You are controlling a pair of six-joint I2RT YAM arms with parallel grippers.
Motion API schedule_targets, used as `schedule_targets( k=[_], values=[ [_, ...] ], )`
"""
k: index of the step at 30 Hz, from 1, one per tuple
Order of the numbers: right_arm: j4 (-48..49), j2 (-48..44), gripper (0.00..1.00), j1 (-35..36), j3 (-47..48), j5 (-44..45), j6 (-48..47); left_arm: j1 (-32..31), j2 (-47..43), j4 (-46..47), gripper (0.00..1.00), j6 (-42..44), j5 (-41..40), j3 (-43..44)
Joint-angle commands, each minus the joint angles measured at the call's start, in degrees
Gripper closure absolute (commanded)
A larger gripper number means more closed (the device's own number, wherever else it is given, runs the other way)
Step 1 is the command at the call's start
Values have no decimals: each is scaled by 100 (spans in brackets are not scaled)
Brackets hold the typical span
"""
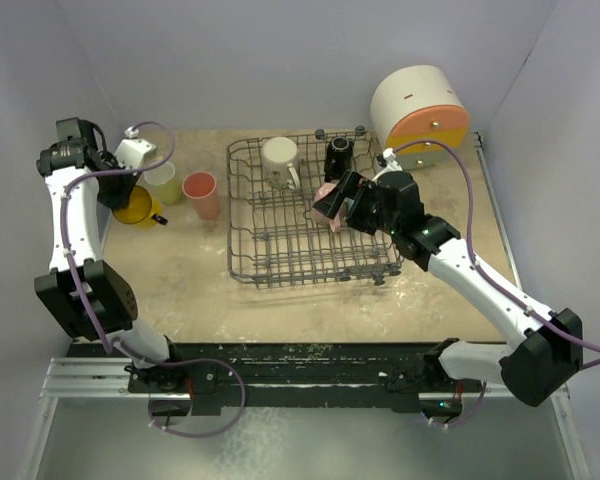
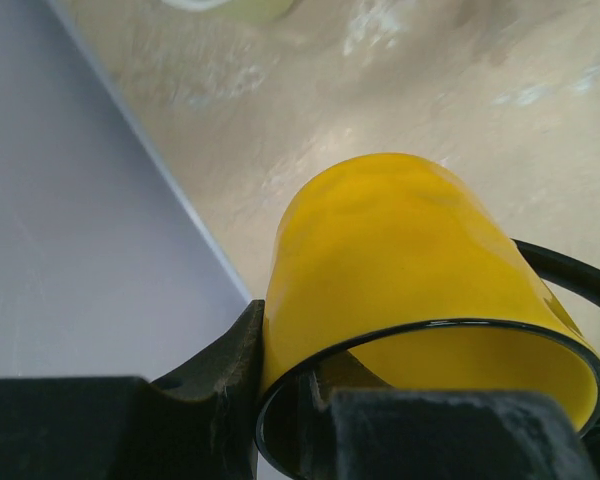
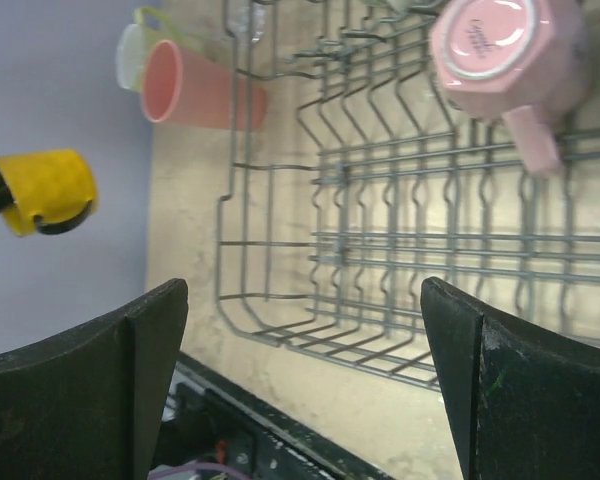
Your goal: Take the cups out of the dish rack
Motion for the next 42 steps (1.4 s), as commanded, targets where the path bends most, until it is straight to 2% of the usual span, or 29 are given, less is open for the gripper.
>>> schedule_targets(
  k=[1,4,8,17,27,32,40,41,42],
  values=[
    [-555,-64,0,-10,175,489,-528,116,115,494,100,204,-342,-232],
    [-622,-56,0,-9,206,509,-621,107,235,1142,100,-43,-804,-647],
    [-671,-118,0,-18,93,737,-778,109,620,1616,100,-214,-922,-974],
    [-825,-139,0,-12,103,854,-967,103,2013,1427,100,-988,-853,-82],
    [-827,-250,0,-16,13,1032,-1124,103,2903,1505,100,-1329,-930,610],
    [-765,-67,0,-19,107,956,-1134,99,3136,1510,100,-1462,-944,985],
    [-774,88,0,-15,265,885,-1252,105,2968,1612,100,-1352,-979,667],
    [-767,103,0,-15,274,876,-1256,103,2955,1607,99,-1380,-966,645],
    [-765,118,0,-19,284,874,-1256,103,2932,1605,95,-1405,-935,629]
  ],
)
